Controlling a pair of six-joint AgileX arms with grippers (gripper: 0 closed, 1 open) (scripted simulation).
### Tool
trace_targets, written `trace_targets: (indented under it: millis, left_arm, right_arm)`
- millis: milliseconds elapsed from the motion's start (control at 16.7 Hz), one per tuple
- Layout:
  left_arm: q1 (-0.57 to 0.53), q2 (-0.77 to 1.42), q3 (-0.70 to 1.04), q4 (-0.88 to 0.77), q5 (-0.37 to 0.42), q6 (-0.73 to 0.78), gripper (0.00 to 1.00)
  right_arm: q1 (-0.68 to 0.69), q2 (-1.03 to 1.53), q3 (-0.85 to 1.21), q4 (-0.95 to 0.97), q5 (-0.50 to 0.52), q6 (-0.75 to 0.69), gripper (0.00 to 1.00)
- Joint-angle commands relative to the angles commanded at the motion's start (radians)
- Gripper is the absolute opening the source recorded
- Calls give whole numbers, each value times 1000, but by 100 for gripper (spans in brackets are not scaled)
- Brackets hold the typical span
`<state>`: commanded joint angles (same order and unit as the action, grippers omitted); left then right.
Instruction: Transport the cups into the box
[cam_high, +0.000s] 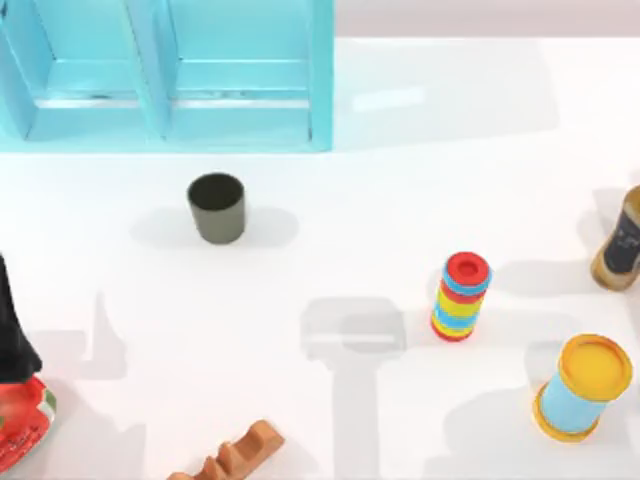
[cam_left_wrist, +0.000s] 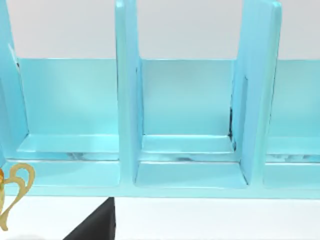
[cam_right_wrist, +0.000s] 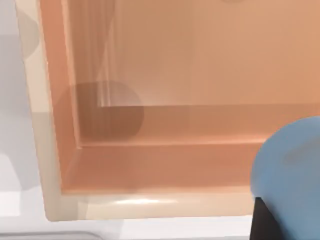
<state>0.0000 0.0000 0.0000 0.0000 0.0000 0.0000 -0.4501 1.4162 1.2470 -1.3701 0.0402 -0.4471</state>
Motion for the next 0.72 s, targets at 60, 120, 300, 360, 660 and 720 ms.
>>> trace_targets:
  millis: [60,120,300,360,660,720]
  left_arm:
    - [0,0,0,0,0,0,100]
    - [0,0,0,0,0,0,100]
    - [0,0,0,0,0,0,100]
    - [0,0,0,0,0,0,100]
    - [0,0,0,0,0,0,100]
    - [0,0,0,0,0,0,100]
  right_arm:
    - [0,0,0,0,0,0,0]
    - [-1,4,2,-2,0,2,0]
    - [-5,9,-37,39,-1,-7,0]
    - [-9,12,-66,71,-2,-11,0]
    - [-35,33,-216,250,-1,-34,0]
    - [-37,33,-225,260,-1,-36,0]
